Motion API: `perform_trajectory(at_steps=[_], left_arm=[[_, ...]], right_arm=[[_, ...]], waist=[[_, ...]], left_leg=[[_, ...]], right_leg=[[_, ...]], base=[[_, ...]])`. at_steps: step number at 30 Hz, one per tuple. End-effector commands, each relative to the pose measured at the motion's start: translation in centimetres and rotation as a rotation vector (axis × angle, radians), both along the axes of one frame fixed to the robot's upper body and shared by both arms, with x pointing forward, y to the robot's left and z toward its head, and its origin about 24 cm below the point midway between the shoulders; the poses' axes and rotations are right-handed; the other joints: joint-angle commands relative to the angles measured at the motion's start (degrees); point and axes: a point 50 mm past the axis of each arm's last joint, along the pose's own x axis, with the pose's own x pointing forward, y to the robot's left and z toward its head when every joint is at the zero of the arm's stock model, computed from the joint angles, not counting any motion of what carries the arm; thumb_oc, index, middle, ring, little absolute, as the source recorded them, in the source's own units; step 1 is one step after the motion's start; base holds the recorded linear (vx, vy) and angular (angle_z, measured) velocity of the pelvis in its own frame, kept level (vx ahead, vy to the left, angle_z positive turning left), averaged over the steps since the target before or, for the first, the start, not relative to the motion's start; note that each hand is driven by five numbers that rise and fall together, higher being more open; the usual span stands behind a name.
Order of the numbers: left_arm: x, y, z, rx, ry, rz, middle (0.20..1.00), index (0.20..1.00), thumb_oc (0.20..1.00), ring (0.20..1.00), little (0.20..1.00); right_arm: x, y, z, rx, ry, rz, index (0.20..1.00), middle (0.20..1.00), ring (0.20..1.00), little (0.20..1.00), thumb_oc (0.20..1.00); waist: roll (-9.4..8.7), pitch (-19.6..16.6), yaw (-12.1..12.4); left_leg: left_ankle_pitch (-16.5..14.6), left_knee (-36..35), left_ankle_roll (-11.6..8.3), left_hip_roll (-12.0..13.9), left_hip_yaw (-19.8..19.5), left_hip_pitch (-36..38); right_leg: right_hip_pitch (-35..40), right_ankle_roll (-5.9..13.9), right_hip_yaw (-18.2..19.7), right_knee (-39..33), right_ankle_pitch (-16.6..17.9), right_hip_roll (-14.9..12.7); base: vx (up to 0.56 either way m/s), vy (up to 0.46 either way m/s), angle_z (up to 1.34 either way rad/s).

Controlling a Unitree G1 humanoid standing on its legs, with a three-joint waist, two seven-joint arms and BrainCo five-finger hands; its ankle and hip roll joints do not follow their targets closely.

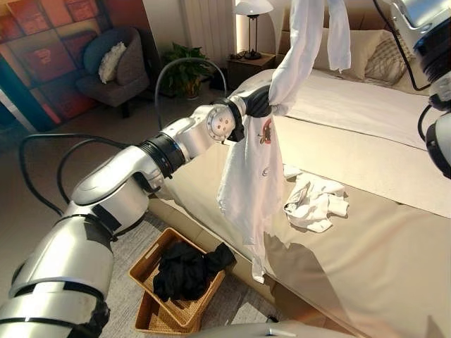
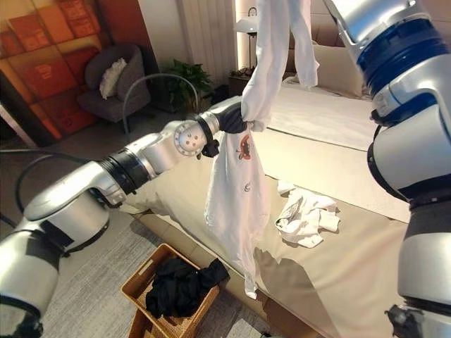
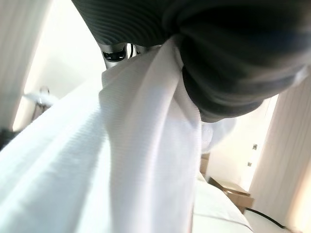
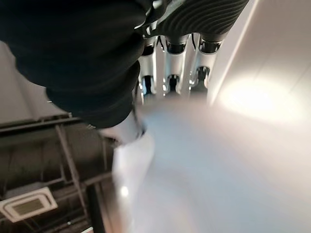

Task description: Pick up clothes into the bucket

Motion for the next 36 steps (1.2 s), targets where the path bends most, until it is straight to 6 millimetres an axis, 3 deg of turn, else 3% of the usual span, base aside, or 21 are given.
perform_trajectory(at_steps=[1,3,4,5,6,7,8,10,11,14,17,18,19,23,25,26,27,28,32,36], left_arm=[[-0.7,3.1,8.9,-0.144,-0.268,0.071,0.200,0.200,0.200,0.200,0.200],[-1.3,5.7,10.5,-0.210,-0.314,0.109,0.200,0.200,0.200,0.200,0.200],[-1.8,8.8,11.3,-0.254,-0.338,0.170,0.200,0.200,0.200,0.200,0.200],[-1.8,8.8,11.2,-0.251,-0.335,0.170,0.200,0.200,0.200,0.200,0.200],[-2.1,10.8,11.7,-0.304,-0.357,0.212,0.200,0.200,0.200,0.200,0.200],[-2.6,13.9,11.5,-0.356,-0.369,0.281,0.200,0.200,0.200,0.200,0.200],[-2.6,13.8,11.3,-0.352,-0.366,0.280,0.200,0.200,0.200,0.200,0.200],[-3.5,16.3,11.4,-0.424,-0.374,0.317,0.200,0.200,0.200,0.200,0.200],[-3.8,17.3,11.4,-0.453,-0.375,0.333,0.200,0.200,0.200,0.200,0.200],[-4.7,20.0,11.5,-0.508,-0.398,0.398,0.200,0.200,0.200,0.200,0.200],[-4.7,20.1,11.6,-0.519,-0.397,0.397,0.200,0.200,0.200,0.200,0.200],[-5.1,20.5,11.6,-0.550,-0.417,0.388,0.200,0.200,0.200,0.200,0.200],[-5.1,20.5,11.6,-0.550,-0.417,0.388,0.200,0.200,0.200,0.200,0.200],[-5.6,20.5,11.0,-0.623,-0.432,0.354,0.200,0.200,0.200,0.200,0.200],[-5.6,20.0,10.1,-0.686,-0.438,0.323,0.200,0.200,0.200,0.200,0.200],[-5.6,19.9,9.6,-0.685,-0.435,0.320,0.200,0.200,0.200,0.200,0.200],[-5.6,19.6,8.9,-0.723,-0.440,0.307,0.200,0.200,0.200,0.200,0.200],[-5.6,19.7,8.8,-0.723,-0.440,0.309,0.200,0.200,0.200,0.200,0.200],[-5.3,19.5,7.5,-0.764,-0.435,0.317,0.200,0.200,0.200,0.200,0.200],[-5.0,20.1,6.3,-0.784,-0.426,0.359,0.200,0.200,0.200,0.200,0.200]], right_arm=[[-2.2,-4.1,2.6,0.051,-0.082,-0.069,1.000,1.000,1.000,1.000,1.000],[-2.1,-5.4,0.8,0.043,-0.054,-0.063,1.000,1.000,1.000,1.000,1.000],[-1.7,-6.9,-1.9,0.012,0.002,-0.073,1.000,1.000,1.000,1.000,1.000],[-1.7,-6.9,-2.1,0.015,0.005,-0.073,1.000,1.000,1.000,1.000,1.000],[-1.6,-7.7,-3.8,0.023,0.034,-0.058,1.000,1.000,1.000,1.000,1.000],[-1.6,-9.3,-7.0,0.031,0.102,-0.068,1.000,1.000,1.000,1.000,1.000],[-1.6,-9.4,-7.3,0.033,0.106,-0.069,1.000,1.000,1.000,1.000,1.000],[-1.9,-11.7,-11.6,0.052,0.203,-0.103,1.000,1.000,1.000,1.000,1.000],[-2.0,-12.4,-12.7,0.064,0.231,-0.113,1.000,1.000,1.000,1.000,1.000],[-2.5,-14.4,-20.2,0.151,0.415,-0.123,1.000,1.000,1.000,1.000,1.000],[-2.6,-14.8,-22.0,0.166,0.467,-0.129,1.000,1.000,1.000,1.000,1.000],[-2.6,-15.4,-25.4,0.246,0.534,-0.156,1.000,1.000,1.000,1.000,1.000],[-2.6,-15.4,-25.4,0.246,0.535,-0.156,1.000,1.000,1.000,1.000,1.000],[-3.1,-15.0,-31.3,0.369,0.637,-0.185,1.000,1.000,1.000,1.000,1.000],[-3.8,-14.3,-35.6,0.430,0.726,-0.220,1.000,1.000,1.000,1.000,1.000],[-4.0,-14.1,-36.5,0.450,0.740,-0.226,1.000,1.000,1.000,1.000,1.000],[-4.7,-13.2,-39.1,0.472,0.798,-0.251,1.000,1.000,1.000,1.000,1.000],[-4.7,-13.2,-39.2,0.470,0.799,-0.251,1.000,1.000,1.000,1.000,1.000],[-6.0,-11.9,-43.4,0.542,0.889,-0.306,1.000,1.000,1.000,1.000,1.000],[-7.3,-11.1,-45.9,0.552,0.956,-0.332,1.000,1.000,1.000,1.000,1.000]], waist=[[-4.04,-0.7,2.5],[-3.72,-0.2,2.8],[-3.35,0.2,3.0],[-3.53,0.1,3.0],[-3.12,0.6,3.1],[-2.93,1.0,3.2],[-3.11,0.8,3.3],[-2.94,1.2,3.4],[-2.68,1.5,3.3],[-2.52,2.7,3.6],[-2.68,3.1,4.0],[-2.72,5.1,4.6],[-2.74,5.1,4.6],[-3.02,7.3,5.4],[-3.41,8.9,5.9],[-3.43,9.3,5.9],[-3.67,10.5,6.2],[-3.64,10.4,6.1],[-3.75,13.0,6.3],[-3.96,14.6,6.3]], left_leg=[[-3.3,7.3,-2.36,-0.4,-1.4,-3.0],[-3.5,7.5,-2.16,-0.6,-1.4,-3.1],[-3.7,7.8,-1.93,-0.7,-1.2,-3.1],[-3.7,7.8,-1.92,-0.7,-1.2,-3.1],[-3.8,7.9,-1.78,-0.8,-1.2,-3.2],[-4.0,8.1,-1.53,-0.9,-1.1,-3.2],[-4.0,8.2,-1.52,-0.8,-1.0,-3.1],[-4.1,8.3,-1.30,-1.0,-0.9,-3.2],[-4.1,8.3,-1.25,-1.1,-0.9,-3.2],[-4.0,8.5,-1.13,-1.2,-1.1,-3.8],[-3.9,8.5,-1.12,-1.2,-1.3,-4.1],[-3.4,8.8,-1.03,-1.5,-1.8,-5.4],[-3.5,8.8,-1.03,-1.5,-1.8,-5.5],[-3.0,9.7,-0.87,-2.0,-2.6,-8.0],[-2.7,9.9,-0.88,-2.1,-3.0,-9.1],[-2.6,10.2,-0.87,-2.2,-3.3,-9.6],[-2.4,10.6,-0.82,-2.4,-3.6,-10.7],[-2.4,10.7,-0.81,-2.4,-3.7,-10.8],[-1.9,11.3,-0.71,-2.9,-4.4,-13.0],[-1.7,11.8,-0.65,-3.0,-4.5,-14.7]], right_leg=[[0.5,3.26,-3.6,6.6,-3.6,-3.4],[0.4,3.32,-3.5,6.6,-3.5,-3.5],[0.2,3.34,-3.2,6.5,-3.4,-3.7],[0.3,3.34,-3.1,6.5,-3.4,-3.7],[0.1,3.34,-3.0,6.5,-3.4,-3.7],[0.1,3.37,-2.7,6.5,-3.4,-3.8],[0.1,3.37,-2.7,6.5,-3.4,-3.8],[0.0,3.39,-2.5,6.5,-3.3,-3.9],[-0.1,3.43,-2.4,6.4,-3.3,-3.9],[-0.4,3.54,-2.6,6.2,-3.1,-4.2],[-0.5,3.55,-2.8,6.2,-3.0,-4.3],[-1.4,3.69,-3.1,6.2,-2.6,-4.5],[-1.5,3.69,-3.1,6.2,-2.6,-4.5],[-3.4,3.71,-3.7,6.7,-2.1,-4.8],[-4.1,3.67,-4.1,6.8,-1.9,-5.0],[-4.5,3.62,-4.3,7.0,-1.9,-5.0],[-5.3,3.60,-4.6,7.2,-1.7,-5.1],[-5.4,3.60,-4.6,7.2,-1.7,-5.1],[-7.4,3.58,-5.2,7.9,-1.3,-5.3],[-9.3,3.63,-5.2,8.6,-1.0,-5.6]], base=[[0.00,0.014,0.07],[0.00,0.025,0.05],[0.00,0.000,0.00],[0.00,0.026,-0.04],[0.01,0.026,-0.04],[0.01,0.026,-0.06],[0.01,0.031,-0.10],[0.00,0.025,-0.09],[0.00,0.000,0.00],[-0.02,0.011,-0.01],[-0.06,0.007,0.00],[-0.12,0.012,0.00],[-0.15,0.010,0.00],[-0.10,0.002,0.06],[-0.10,0.002,0.05],[-0.13,0.001,0.15],[-0.08,0.001,0.20],[-0.08,0.008,0.23],[-0.07,0.023,0.17],[-0.04,0.039,0.11]])
